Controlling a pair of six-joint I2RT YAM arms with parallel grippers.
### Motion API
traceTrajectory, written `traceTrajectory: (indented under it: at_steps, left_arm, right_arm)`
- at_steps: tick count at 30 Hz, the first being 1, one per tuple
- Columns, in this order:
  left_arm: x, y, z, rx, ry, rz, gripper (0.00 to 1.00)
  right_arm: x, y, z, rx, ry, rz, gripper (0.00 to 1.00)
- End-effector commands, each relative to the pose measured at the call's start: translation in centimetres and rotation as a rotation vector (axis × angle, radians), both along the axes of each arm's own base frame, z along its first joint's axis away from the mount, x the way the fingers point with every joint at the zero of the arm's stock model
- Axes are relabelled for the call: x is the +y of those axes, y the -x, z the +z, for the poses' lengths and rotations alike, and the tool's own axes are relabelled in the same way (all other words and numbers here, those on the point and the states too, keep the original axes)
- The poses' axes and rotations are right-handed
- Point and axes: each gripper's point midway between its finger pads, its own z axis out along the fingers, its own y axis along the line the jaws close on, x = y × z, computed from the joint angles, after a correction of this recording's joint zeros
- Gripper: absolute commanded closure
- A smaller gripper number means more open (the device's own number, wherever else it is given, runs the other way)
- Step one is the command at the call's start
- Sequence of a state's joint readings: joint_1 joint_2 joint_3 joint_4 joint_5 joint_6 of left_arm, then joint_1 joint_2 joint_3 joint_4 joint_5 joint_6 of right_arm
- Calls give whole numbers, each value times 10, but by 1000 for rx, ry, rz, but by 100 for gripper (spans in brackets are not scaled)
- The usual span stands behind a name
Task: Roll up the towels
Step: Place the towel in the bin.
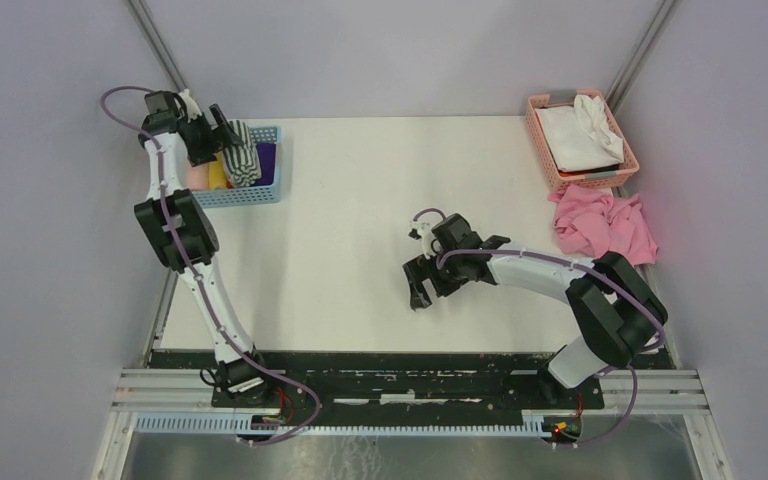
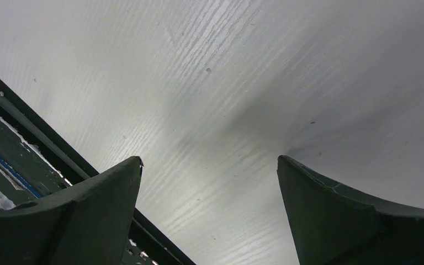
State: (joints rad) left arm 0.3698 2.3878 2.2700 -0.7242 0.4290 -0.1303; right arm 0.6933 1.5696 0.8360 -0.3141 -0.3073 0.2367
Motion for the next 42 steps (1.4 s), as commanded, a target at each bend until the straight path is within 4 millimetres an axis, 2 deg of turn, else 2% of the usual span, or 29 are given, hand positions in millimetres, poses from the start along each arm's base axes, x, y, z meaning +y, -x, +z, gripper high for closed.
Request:
traceTrajectory:
  at_steps: [1,4,7,10,14,16,19,21,26,33,37,42]
  left_arm:
    - [2,0,51,-104,-12,30,1]
    - [10,10,32,-29,-49,68,0]
    - [11,24,15,46,-85,85,4]
    - [3,36,6,92,-119,81,3]
    - [-15,39,0,120,-154,58,3]
    - [-10,42,-9,158,-217,78,3]
    - [11,51,-27,235,-292,146,8]
    - [22,54,-32,267,-334,182,10]
    - [7,40,-12,187,-266,136,9]
    - [-18,22,48,22,-152,111,0]
    - [-21,23,73,-26,-135,126,1]
    - [-28,38,104,-68,-139,135,1]
  right_arm:
    - [5,-17,26,-91,-32,-13,0]
    - [3,-17,28,-101,-30,-18,0]
    - [2,-18,27,-104,-27,-24,0]
    - [5,-18,25,-97,-35,-22,0]
    - [6,-18,23,-96,-39,-20,0]
    - [5,-17,22,-96,-36,-19,0]
    - [3,-17,21,-101,-32,-21,0]
    - [2,-17,21,-104,-27,-21,0]
    - [2,-20,23,-113,-22,-25,0]
    - [-7,-31,48,-221,-23,-72,0]
    - [-14,-39,69,-292,-25,-120,0]
    - [-41,-52,101,-425,17,-244,0]
